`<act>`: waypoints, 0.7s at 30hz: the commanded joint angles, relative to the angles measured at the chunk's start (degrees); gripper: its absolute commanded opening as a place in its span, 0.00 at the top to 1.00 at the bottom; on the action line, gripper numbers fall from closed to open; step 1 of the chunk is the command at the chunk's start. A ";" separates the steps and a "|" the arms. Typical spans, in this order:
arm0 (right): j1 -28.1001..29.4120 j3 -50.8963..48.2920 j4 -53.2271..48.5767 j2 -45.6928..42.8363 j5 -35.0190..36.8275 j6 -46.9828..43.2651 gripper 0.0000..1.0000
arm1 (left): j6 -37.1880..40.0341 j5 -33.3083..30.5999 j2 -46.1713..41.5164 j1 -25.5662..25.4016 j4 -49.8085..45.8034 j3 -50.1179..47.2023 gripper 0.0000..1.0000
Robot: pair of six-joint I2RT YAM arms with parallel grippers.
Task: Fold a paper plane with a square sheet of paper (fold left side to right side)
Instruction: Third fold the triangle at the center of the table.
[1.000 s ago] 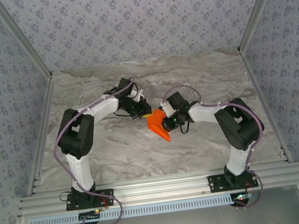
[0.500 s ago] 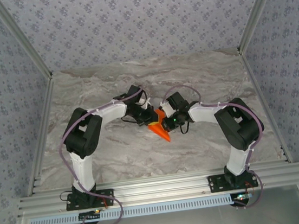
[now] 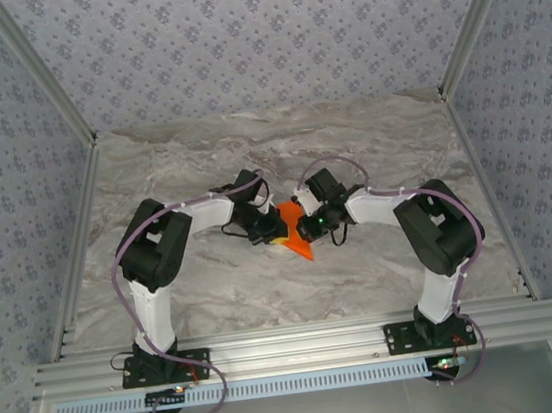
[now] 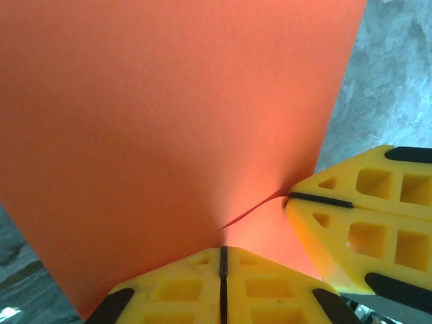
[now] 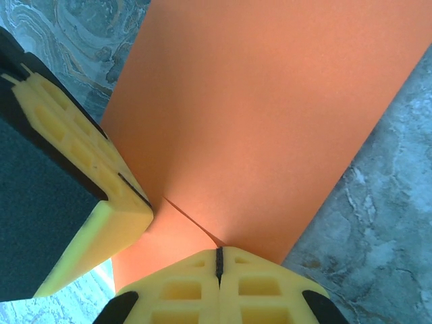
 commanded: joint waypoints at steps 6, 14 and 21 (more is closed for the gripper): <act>-0.34 2.44 -5.12 2.50 -0.87 -0.14 0.92 | -0.26 -3.18 -0.57 -0.28 -1.01 -2.58 0.93; -5.66 4.11 -6.31 -4.36 -4.88 1.96 0.70 | -0.37 -4.37 -0.39 -0.33 -0.54 -4.21 0.94; -6.21 -0.99 -5.55 -8.34 -16.79 5.89 0.70 | -0.59 -4.44 -0.79 -0.26 -0.16 -4.46 0.95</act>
